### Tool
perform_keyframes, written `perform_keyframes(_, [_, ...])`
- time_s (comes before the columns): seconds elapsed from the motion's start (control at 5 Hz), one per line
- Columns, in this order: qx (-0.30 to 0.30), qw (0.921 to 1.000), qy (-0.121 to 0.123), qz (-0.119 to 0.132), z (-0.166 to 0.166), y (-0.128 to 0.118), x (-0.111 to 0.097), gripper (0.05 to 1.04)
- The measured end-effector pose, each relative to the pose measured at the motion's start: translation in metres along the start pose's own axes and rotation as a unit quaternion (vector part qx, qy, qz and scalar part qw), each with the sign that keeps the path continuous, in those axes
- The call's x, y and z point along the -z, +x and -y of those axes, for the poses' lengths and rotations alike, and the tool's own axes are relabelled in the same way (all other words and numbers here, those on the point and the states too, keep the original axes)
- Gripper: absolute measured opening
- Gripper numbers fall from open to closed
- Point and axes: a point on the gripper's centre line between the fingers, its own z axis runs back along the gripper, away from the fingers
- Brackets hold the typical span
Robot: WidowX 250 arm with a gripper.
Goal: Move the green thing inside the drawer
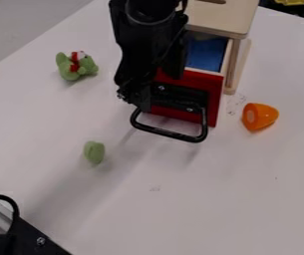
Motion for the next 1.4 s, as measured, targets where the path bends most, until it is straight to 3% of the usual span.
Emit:
perform_keyframes(0.2, [0.000, 0.9999, 0.013, -0.001, -0.005, -0.001, 0.005, 0.998])
perform_keyframes(0.4, [-0.039, 0.9982, 0.046, -0.008, -0.008, 0.014, 0.015, 0.998])
perform_keyframes(0.6, [-0.074, 0.9958, 0.053, 0.007, -0.014, 0.036, 0.013, 0.997])
perform_keyframes(0.8, [-0.108, 0.9931, 0.045, 0.003, -0.023, 0.055, 0.010, 0.998])
perform_keyframes(1.0, [-0.132, 0.9901, 0.047, 0.009, -0.041, 0.063, 0.025, 0.997])
perform_keyframes(1.4, [-0.180, 0.9811, 0.041, 0.057, -0.067, 0.072, 0.048, 0.997])
